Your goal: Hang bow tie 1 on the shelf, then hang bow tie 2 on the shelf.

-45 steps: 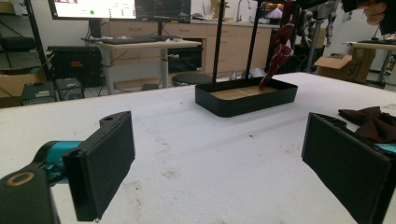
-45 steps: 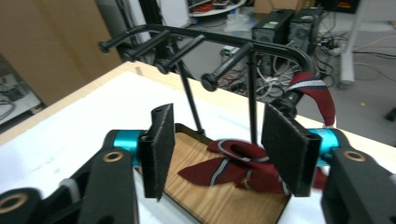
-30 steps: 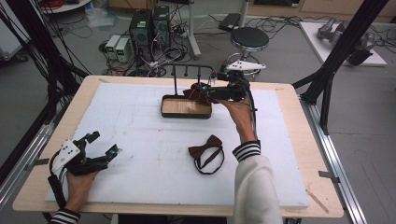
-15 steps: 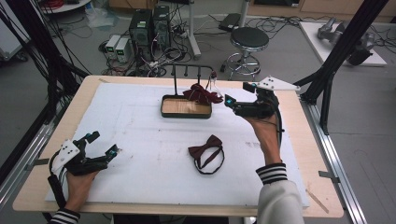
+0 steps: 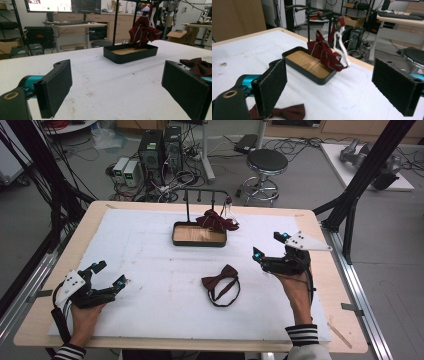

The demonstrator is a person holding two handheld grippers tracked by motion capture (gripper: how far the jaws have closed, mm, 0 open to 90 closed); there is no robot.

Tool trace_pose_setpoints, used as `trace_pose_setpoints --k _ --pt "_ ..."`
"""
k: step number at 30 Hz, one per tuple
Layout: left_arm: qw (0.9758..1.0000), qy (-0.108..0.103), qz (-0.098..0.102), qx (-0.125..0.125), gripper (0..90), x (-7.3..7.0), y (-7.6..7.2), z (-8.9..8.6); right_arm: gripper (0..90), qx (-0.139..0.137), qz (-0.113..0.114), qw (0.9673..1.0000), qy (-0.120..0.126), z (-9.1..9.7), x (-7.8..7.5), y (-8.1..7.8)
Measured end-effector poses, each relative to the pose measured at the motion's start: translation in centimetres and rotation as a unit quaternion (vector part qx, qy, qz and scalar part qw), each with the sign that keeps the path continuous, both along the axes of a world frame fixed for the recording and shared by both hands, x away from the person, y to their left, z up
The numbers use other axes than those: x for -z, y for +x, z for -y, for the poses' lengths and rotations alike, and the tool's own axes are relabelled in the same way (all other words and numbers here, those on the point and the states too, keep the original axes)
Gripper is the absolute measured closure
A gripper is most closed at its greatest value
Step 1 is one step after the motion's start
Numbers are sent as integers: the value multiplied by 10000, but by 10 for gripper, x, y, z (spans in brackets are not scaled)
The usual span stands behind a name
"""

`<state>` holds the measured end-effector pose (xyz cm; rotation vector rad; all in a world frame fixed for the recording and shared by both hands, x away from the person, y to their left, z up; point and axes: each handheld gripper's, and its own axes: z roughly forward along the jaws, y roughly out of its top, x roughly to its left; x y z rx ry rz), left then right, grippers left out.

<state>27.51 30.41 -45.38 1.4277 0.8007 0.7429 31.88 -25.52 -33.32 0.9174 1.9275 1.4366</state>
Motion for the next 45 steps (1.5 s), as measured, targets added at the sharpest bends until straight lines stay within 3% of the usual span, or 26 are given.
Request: trace_pose_setpoints --k 15,18,25,41,45 --pt "10000 2 -7 -5 100 0 0 0 117 184 40 9990 402 15 40 -20" --pt "10000 1 13 -20 100 0 0 0 112 201 -68 9985 507 16 46 -23" --pt "10000 4 -40 -11 100 0 1 0 109 218 12 9988 446 16 46 -26" --pt "10000 4 -26 -19 101 0 1 0 109 159 -222 9991 320 12 49 -22" --pt "10000 6 -22 -24 100 0 1 0 109 75 -297 9993 195 10 49 -19"
